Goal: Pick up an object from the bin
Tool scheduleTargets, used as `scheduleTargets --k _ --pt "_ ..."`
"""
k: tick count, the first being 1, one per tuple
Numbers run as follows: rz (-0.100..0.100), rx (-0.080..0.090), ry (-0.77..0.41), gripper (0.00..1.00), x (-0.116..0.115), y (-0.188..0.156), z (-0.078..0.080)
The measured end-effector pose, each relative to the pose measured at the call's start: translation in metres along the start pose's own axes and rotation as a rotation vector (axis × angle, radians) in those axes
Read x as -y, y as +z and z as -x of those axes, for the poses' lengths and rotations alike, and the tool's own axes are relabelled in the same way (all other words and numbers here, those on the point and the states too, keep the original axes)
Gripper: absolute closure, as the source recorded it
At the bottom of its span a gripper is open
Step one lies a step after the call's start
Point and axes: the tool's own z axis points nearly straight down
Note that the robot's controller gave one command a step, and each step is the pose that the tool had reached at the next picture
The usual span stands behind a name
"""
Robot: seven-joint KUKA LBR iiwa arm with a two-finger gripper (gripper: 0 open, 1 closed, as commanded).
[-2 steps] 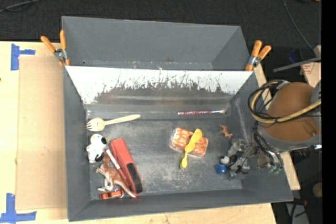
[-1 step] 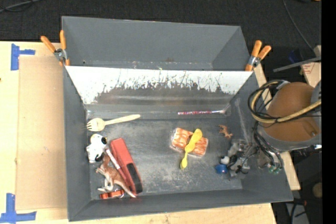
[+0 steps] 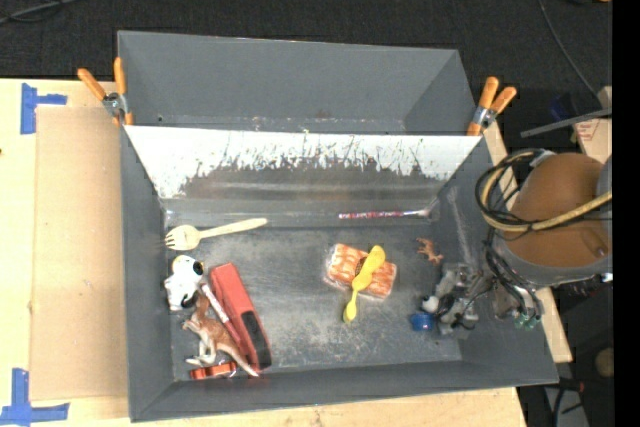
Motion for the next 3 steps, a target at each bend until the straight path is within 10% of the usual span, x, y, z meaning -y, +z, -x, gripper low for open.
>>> scheduleTargets --k 3 --pt "0.001 0.000 -0.003 1.00 -0.001 -0.069 0.000"
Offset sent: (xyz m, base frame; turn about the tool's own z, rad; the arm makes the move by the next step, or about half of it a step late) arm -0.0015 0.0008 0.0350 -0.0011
